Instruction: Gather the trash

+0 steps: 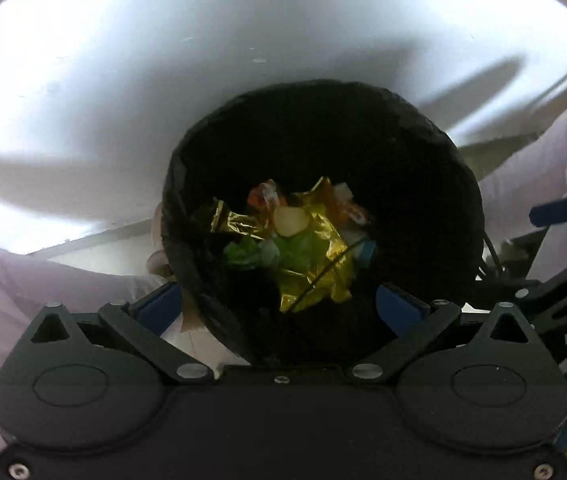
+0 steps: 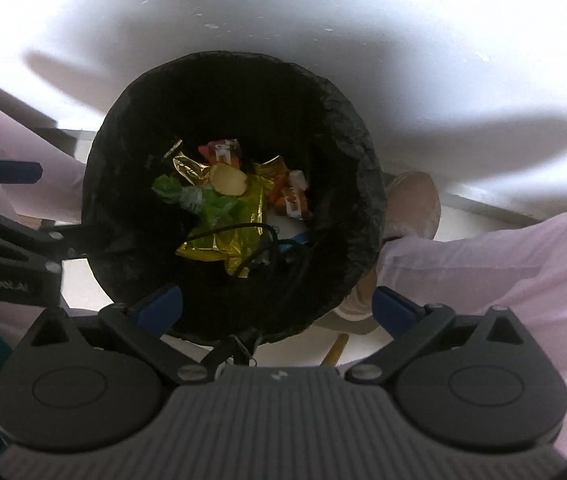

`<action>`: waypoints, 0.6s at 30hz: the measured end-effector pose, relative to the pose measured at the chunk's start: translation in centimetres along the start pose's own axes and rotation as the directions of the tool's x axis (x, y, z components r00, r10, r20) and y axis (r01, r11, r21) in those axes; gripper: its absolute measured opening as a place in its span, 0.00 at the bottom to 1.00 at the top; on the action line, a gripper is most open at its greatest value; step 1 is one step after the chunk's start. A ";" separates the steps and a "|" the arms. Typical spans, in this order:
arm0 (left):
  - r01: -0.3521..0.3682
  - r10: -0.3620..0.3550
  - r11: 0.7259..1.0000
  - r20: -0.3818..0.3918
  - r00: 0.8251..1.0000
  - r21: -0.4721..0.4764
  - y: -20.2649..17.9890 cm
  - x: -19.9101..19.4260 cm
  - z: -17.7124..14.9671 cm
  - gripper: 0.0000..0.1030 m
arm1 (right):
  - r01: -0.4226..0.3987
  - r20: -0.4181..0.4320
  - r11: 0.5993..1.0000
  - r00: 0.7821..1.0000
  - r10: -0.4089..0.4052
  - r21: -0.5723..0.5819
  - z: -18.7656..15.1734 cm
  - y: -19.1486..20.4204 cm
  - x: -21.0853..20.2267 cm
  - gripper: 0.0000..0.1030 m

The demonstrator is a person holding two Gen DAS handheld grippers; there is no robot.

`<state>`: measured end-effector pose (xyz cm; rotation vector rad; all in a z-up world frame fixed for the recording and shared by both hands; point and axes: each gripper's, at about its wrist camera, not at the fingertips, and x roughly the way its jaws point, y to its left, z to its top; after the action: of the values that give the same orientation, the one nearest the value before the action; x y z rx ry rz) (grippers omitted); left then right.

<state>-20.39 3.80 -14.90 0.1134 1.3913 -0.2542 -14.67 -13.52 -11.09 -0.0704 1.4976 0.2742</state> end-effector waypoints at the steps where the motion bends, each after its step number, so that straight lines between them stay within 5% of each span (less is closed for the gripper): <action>1: -0.002 0.002 1.000 -0.002 1.000 0.008 -0.2 0.0 0.0 1.00 | 0.002 0.000 1.000 1.000 -0.002 -0.003 0.0 0.2 -0.1 1.00; 18: -0.001 0.002 1.000 -0.021 1.000 0.030 -0.5 0.6 -0.2 1.00 | 0.006 -0.016 1.000 1.000 -0.006 -0.008 0.0 0.6 0.4 1.00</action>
<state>-20.59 3.26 -15.47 0.1422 1.4084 -0.2733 -14.78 -12.93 -11.40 -0.0838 1.5121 0.2751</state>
